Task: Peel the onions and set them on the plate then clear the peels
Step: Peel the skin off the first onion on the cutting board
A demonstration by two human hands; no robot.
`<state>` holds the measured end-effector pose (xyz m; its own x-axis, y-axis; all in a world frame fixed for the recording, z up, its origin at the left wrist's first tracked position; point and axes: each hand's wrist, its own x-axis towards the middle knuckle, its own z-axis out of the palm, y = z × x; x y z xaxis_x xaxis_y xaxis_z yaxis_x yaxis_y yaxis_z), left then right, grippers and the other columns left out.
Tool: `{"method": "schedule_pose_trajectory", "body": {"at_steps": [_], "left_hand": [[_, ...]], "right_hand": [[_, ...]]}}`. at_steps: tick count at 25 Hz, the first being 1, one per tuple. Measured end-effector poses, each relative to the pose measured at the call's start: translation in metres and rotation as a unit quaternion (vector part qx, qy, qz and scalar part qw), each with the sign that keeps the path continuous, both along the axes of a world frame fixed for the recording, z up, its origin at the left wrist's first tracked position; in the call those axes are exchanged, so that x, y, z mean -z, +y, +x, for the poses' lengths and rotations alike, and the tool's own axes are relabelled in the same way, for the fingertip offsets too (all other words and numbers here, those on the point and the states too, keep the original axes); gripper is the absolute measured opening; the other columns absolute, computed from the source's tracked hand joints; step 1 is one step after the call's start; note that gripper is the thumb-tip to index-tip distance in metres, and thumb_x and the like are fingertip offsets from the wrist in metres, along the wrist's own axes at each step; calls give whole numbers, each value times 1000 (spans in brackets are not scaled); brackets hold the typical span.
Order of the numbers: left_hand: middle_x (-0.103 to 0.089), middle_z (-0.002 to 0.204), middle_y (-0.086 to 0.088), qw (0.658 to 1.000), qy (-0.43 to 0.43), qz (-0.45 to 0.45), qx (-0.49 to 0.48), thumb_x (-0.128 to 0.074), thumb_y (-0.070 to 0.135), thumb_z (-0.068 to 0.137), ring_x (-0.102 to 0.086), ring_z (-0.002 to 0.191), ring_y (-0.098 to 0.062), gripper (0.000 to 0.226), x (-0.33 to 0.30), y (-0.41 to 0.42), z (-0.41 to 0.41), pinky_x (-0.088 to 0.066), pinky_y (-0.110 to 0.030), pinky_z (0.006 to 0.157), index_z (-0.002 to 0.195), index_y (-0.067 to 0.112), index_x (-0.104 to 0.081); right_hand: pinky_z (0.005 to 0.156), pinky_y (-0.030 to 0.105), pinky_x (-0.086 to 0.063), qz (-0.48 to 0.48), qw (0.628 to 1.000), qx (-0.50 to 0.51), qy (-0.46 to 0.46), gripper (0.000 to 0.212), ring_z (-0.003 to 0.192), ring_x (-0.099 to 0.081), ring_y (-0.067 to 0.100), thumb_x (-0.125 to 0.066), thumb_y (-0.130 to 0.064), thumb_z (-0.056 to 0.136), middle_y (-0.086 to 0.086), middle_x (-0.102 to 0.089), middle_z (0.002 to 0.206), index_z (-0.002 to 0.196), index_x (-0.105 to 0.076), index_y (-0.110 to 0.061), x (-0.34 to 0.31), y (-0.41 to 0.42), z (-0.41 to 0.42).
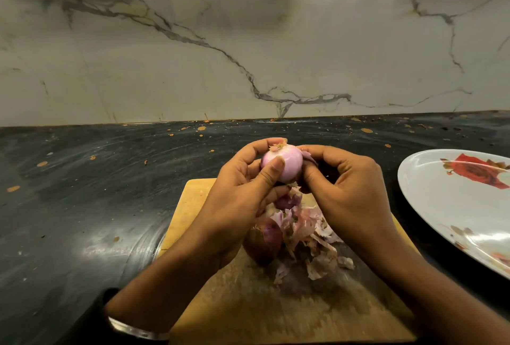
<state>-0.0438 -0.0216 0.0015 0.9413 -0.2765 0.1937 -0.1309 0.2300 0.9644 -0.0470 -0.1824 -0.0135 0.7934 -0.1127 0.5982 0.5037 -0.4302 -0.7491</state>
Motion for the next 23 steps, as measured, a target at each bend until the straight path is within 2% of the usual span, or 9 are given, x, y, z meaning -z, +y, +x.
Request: {"method": "schedule_pose_trajectory", "body": {"at_steps": [4,7,9,13,16,18,20,23], "left_hand": [[-74,104,-6,1000,5,13,2,-54,28,88,-74,84,-22,38,-4,3,2,-61,-35,77,123,17,-62],[-75,101,-6,999,-1,42,12,-52,29,90,-72,76,-19,35,-6,6,1,-57,-33,71,122,20,-63],[-73,105,-8,999,-1,44,17,-52,27,91,-72,82,-24,36,-6,7,1,-59,-33,71,126,21,-61],[-70,112,-15,999,32,11,14,-48,22,99,-71,92,-30,31,-6,4,0,-63,-36,76,127,16,-58],[-72,104,-16,998,18,53,13,-64,27,84,-73,87,-25,38,-6,5,-2,-62,-34,76,120,15,-62],[-74,101,-14,996,0,88,10,-70,23,76,-74,81,-22,47,-7,6,-2,-62,-31,71,122,17,-62],[-71,107,-13,996,1,85,4,-69,25,75,-74,78,-20,53,-8,5,-3,-59,-25,62,127,18,-58],[-74,96,-8,997,20,67,-12,-63,31,79,-72,70,-15,46,-9,6,-2,-57,-22,56,123,16,-58]], "right_hand": [[84,28,-60,-28,999,-18,-16,30,101,-69,5,-59,-9,98,-9,-72,110,125,-68,-20,2,1,0],[77,20,-59,-37,999,-14,-16,25,91,-70,5,-60,-10,98,-5,-74,104,120,-71,-16,1,-3,2],[69,13,-55,-34,999,-16,-17,21,82,-69,3,-61,-9,97,-6,-74,95,112,-74,-16,-1,-6,3],[74,20,-58,-15,1000,-21,-13,22,87,-70,5,-64,-10,95,-11,-75,99,113,-74,-18,-3,-6,4],[73,25,-60,-17,999,-25,-10,22,88,-71,7,-65,-9,95,-11,-74,98,111,-75,-19,-1,-4,3],[71,23,-60,-18,999,-37,-2,21,85,-71,7,-64,-9,95,-12,-74,96,109,-75,-20,-2,-4,2],[71,23,-60,-11,999,-40,5,21,85,-71,7,-64,-9,95,-11,-75,97,110,-75,-19,-2,-6,4],[74,22,-60,-14,999,-45,10,29,86,-70,5,-63,-2,95,-9,-75,103,116,-74,-19,-3,-9,5]]}}
